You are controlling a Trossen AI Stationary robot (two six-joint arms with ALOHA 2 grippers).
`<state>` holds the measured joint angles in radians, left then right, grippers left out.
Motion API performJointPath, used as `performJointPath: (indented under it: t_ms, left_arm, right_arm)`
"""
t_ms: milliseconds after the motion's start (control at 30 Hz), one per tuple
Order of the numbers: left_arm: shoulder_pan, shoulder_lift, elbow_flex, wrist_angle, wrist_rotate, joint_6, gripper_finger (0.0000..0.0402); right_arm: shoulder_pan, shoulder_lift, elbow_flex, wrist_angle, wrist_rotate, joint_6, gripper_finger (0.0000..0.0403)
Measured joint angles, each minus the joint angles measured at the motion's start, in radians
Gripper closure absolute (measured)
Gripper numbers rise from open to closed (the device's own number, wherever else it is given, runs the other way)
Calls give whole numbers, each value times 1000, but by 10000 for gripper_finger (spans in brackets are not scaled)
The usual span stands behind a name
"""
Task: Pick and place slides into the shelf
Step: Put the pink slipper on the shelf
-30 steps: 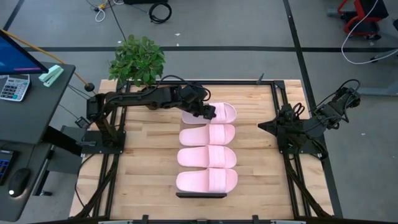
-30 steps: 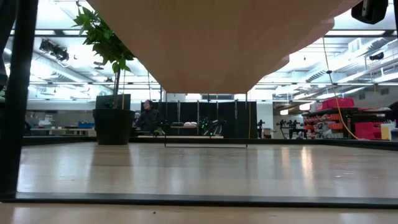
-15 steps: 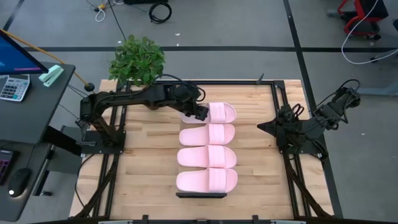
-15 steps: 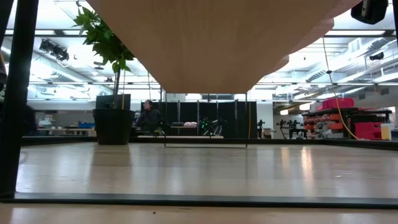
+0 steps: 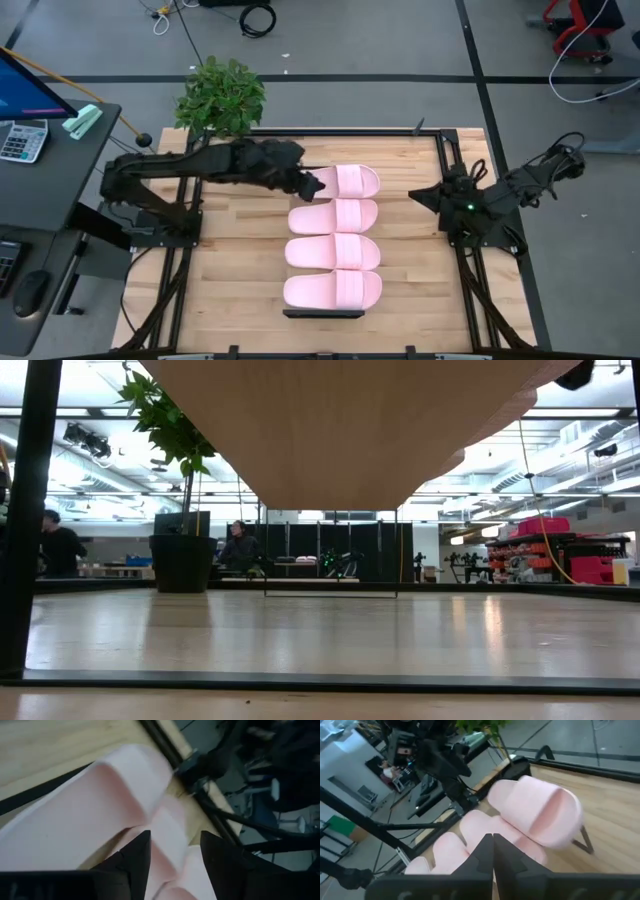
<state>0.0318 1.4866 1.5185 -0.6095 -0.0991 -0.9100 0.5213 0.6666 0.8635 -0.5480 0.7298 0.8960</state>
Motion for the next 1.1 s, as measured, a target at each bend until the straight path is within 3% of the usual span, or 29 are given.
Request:
performJointPath:
  t_ms: [367, 733, 933, 1100]
  left_arm:
    - [-276, -101, 0, 39, -396, 5, 230]
    - [-388, -108, 0, 37, -504, 1, 229]
    - [-412, -108, 0, 38, -575, 2, 230]
    - [-418, -108, 0, 37, -579, 3, 230]
  right_arm:
    - [-355, 179, 0, 223, -359, -147, 391]
    - [-692, 394, 0, 493, -701, -229, 398]
    - [-737, 500, 22, 493, -709, -273, 399]
    - [-735, 600, 175, 399, -655, -404, 401]
